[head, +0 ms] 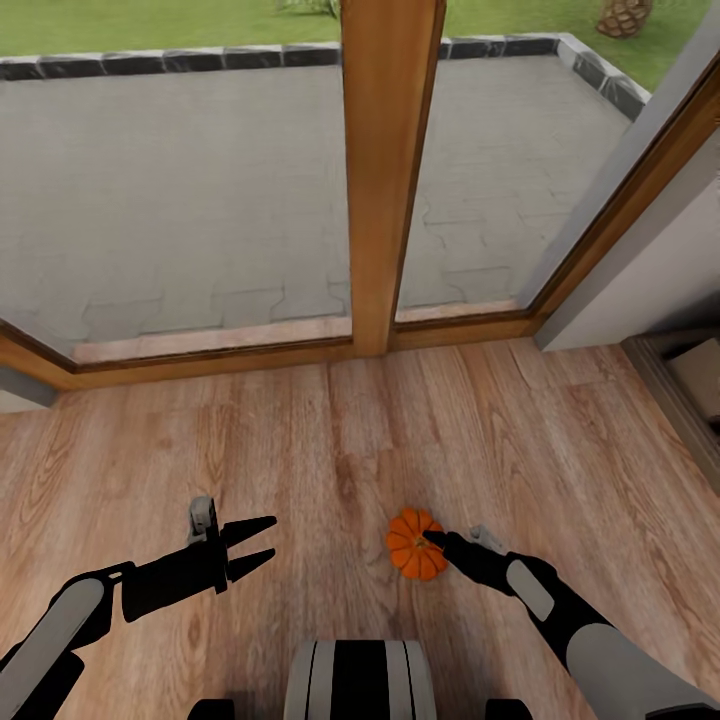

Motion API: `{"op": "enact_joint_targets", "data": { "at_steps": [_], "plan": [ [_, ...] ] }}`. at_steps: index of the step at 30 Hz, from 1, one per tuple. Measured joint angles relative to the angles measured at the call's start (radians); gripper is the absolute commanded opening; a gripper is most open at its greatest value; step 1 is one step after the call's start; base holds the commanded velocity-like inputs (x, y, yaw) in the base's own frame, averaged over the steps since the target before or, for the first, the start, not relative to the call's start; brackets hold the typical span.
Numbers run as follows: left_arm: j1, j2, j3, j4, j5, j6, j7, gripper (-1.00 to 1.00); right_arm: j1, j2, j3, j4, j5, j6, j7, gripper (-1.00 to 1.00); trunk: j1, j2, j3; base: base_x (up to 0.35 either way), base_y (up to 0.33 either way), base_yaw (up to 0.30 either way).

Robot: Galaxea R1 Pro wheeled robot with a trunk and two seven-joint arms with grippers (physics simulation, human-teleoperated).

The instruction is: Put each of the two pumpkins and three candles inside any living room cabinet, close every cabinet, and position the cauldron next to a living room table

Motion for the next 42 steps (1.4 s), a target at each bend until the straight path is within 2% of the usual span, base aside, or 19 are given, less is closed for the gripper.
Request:
{"op": "enact_joint_targets", "data": {
  "at_steps": [13, 18, 20, 21, 25, 27, 36, 42],
  "plan": [
    [0.000, 0.000, 0.000, 0.000, -0.001, -0.001, 0.001, 1.00, 0.000, 0.000, 0.003, -0.002, 0.003, 0.002, 0.006, -1.00, -0.006, 0.003, 0.050, 0.000, 0.000, 0.000],
    [0.000, 0.001, 0.000, 0.001, -0.005, -0.001, 0.002, 1.00, 0.000, 0.000, 0.007, -0.011, 0.010, 0.048, 0.057, -1.00, -0.008, 0.004, 0.070, 0.000, 0.000, 0.000],
    [0.000, 0.001, 0.000, 0.001, -0.006, -0.001, 0.002, 1.00, 0.000, 0.000, 0.010, -0.056, 0.015, 0.069, 0.097, -1.00, -0.009, 0.005, 0.077, 0.000, 0.000, 0.000],
    [0.000, 0.001, 0.000, 0.001, -0.007, -0.001, 0.002, 1.00, 0.000, 0.000, 0.005, -0.093, 0.000, 0.084, 0.107, -1.00, -0.010, 0.005, 0.081, 0.000, 0.000, 0.000],
    [0.001, 0.001, 0.000, 0.001, -0.010, -0.001, 0.003, 1.00, 0.001, -0.001, 0.011, -0.247, 0.007, 0.179, 0.122, -1.00, -0.011, 0.006, 0.097, 0.000, 0.000, 0.000],
    [0.001, 0.002, 0.000, 0.001, -0.010, -0.001, 0.002, 1.00, 0.001, -0.001, 0.012, -0.294, 0.014, 0.214, 0.123, -1.00, -0.012, 0.006, 0.104, 0.000, 0.000, 0.000],
    [0.002, 0.002, 0.000, 0.001, -0.009, -0.001, 0.003, 1.00, 0.002, -0.002, 0.006, -0.327, 0.005, 0.242, 0.127, -1.00, -0.016, 0.008, 0.139, 0.000, 0.000, 0.000],
    [0.002, 0.002, 0.000, 0.001, -0.009, -0.001, 0.003, 1.00, 0.002, -0.002, 0.007, -0.327, 0.012, 0.244, 0.128, -1.00, -0.019, 0.010, 0.162, 0.000, 0.000, 0.000]
  ]
}}
